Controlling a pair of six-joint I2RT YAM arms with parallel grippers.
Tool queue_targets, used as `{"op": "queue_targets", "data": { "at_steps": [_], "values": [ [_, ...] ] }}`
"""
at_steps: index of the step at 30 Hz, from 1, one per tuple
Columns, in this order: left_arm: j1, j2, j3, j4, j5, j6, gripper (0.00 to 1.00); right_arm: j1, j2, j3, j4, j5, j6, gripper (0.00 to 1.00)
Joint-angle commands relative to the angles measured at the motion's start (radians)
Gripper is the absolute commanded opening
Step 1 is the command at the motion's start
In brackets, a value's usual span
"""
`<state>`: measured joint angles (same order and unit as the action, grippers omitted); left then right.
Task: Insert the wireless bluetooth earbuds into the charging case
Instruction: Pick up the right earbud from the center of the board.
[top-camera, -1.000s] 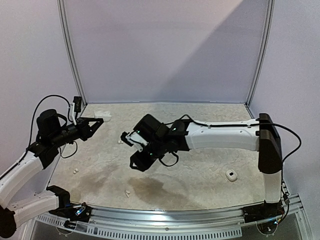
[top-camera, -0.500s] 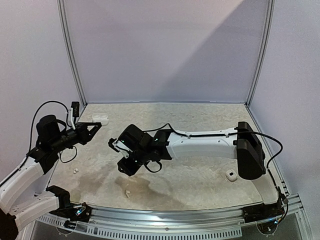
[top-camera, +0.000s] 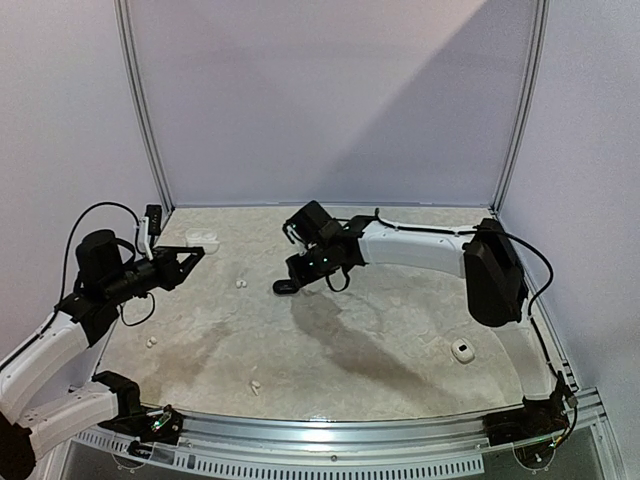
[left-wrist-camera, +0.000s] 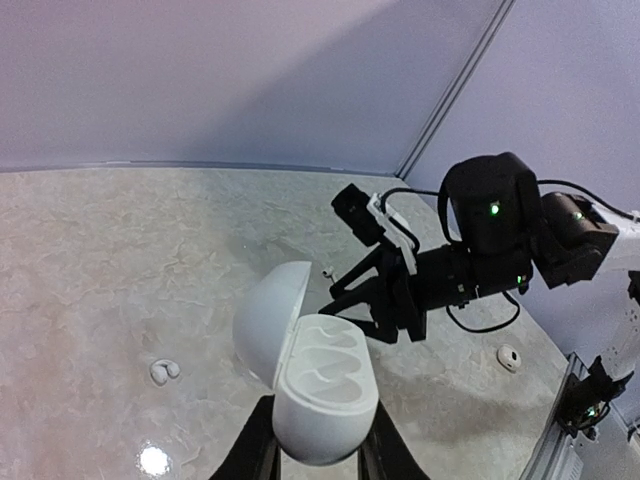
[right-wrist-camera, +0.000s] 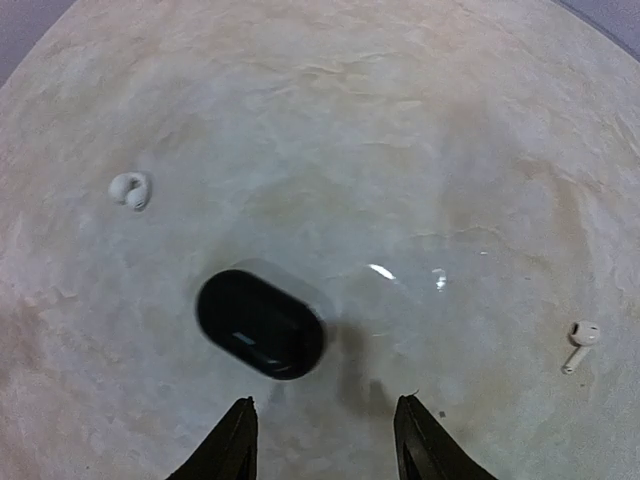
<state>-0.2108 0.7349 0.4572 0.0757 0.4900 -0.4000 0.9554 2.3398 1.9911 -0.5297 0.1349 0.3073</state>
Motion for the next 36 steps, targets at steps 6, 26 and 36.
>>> {"op": "queue_targets", "data": {
  "at_steps": [6,26,36],
  "values": [
    [0.014,0.044,0.028,-0.014,0.013,0.035,0.0,-0.062,0.035,0.047,0.007,-0.006,-0.02,0.49],
    [0.014,0.097,0.058,0.005,0.076,0.09,0.0,-0.061,0.121,0.104,0.052,-0.112,-0.054,0.55],
    [0.059,0.094,0.19,-0.215,-0.053,0.146,0.0,-0.065,0.018,0.072,0.043,-0.068,-0.125,0.56]
  ]
}}
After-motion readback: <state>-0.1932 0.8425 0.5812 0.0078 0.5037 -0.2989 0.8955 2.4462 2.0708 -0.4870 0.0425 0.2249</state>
